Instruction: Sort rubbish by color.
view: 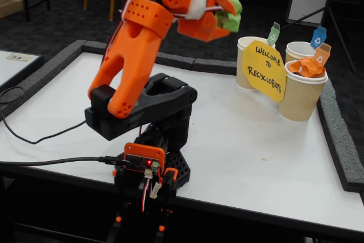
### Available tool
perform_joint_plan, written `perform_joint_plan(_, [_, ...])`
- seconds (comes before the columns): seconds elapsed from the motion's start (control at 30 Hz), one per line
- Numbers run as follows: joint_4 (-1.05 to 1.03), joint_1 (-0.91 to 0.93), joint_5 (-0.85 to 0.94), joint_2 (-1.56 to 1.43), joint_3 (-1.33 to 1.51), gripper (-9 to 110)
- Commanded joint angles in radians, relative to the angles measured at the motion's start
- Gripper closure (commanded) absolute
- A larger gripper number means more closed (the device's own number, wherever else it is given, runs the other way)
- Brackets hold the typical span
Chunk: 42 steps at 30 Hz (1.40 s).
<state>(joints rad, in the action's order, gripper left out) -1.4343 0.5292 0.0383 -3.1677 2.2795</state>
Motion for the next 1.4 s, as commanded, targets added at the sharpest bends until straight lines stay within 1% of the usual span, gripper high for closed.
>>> perform_joint_plan(0.0, [0.064,0.023,0.02,-0.005,0.028,101])
perform_joint_plan(0.17, [0.089,0.021,0.02,-0.009,0.101,101])
perform_joint_plan(0.43, [0.112,0.018,0.02,-0.014,0.114,101])
perform_joint_plan(1.07, [0.012,0.021,0.02,-0.109,-0.083,101])
perform_joint_plan(1.37, [-0.021,0.021,0.02,-0.109,-0.107,101])
